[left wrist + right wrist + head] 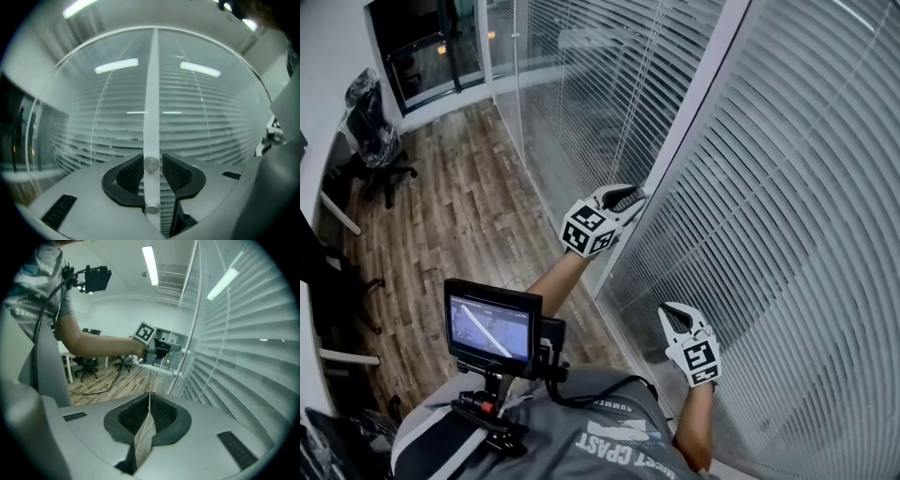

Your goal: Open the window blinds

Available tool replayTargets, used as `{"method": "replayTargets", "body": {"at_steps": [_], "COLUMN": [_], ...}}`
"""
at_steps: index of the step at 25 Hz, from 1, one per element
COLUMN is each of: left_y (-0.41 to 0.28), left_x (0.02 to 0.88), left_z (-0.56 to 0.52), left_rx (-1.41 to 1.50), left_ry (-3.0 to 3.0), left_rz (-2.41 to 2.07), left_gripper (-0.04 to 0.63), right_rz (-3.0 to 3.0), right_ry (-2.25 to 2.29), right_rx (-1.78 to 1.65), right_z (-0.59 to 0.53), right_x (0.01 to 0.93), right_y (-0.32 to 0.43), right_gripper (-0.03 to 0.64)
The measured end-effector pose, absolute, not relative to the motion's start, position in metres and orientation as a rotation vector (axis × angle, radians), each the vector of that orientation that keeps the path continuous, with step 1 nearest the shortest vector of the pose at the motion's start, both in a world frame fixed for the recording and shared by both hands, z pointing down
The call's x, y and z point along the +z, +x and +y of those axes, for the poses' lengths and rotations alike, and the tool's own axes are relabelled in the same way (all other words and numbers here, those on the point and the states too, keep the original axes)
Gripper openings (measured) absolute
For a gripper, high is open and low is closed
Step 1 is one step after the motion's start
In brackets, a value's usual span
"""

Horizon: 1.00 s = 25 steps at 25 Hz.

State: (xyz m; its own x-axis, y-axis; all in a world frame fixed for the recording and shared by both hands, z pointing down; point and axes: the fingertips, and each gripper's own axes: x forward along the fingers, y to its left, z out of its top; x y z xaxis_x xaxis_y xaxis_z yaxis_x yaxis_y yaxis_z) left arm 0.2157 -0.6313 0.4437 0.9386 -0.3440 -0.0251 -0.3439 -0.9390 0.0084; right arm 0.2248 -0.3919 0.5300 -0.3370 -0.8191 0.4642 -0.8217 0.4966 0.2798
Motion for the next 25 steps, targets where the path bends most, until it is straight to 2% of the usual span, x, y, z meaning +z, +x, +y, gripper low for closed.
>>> {"method": "replayTargets", "body": {"at_steps": [3,4,6,10,14,19,25], "left_y": [0.189,0.175,0.15,0.114,0.089,0.042,0.021], "left_x": [0.436,0.432,0.424,0.425,0.466,0.468,0.486], "left_z": [-0.61,-0.601,-0.583,-0.559,-0.546,-0.527,-0.527], "left_rx": [0.06,0.054,0.011,0.013,0.087,0.11,0.187], "left_ry": [3.364,3.419,3.478,3.463,3.399,3.34,3.311], "left_rz": [-0.736,-0.796,-0.881,-0.888,-0.88,-0.938,-0.974], "left_gripper": [0.125,0.104,0.003,0.003,0.003,0.003,0.003], "right_rz": [-2.269,-2.305,-2.377,-2.459,-2.493,-2.469,-2.466], "right_ry": [1.455,1.486,1.542,1.591,1.549,1.535,1.526], "right_rx": [-0.026,-0.038,-0.062,-0.105,-0.12,-0.123,-0.108], "right_z": [-0.393,-0.392,-0.394,-0.405,-0.418,-0.414,-0.421], "right_x": [0.51,0.502,0.484,0.451,0.467,0.46,0.468], "right_y": [0.225,0.223,0.22,0.214,0.212,0.191,0.19], "right_gripper": [0.006,0.006,0.006,0.006,0.006,0.005,0.005]}}
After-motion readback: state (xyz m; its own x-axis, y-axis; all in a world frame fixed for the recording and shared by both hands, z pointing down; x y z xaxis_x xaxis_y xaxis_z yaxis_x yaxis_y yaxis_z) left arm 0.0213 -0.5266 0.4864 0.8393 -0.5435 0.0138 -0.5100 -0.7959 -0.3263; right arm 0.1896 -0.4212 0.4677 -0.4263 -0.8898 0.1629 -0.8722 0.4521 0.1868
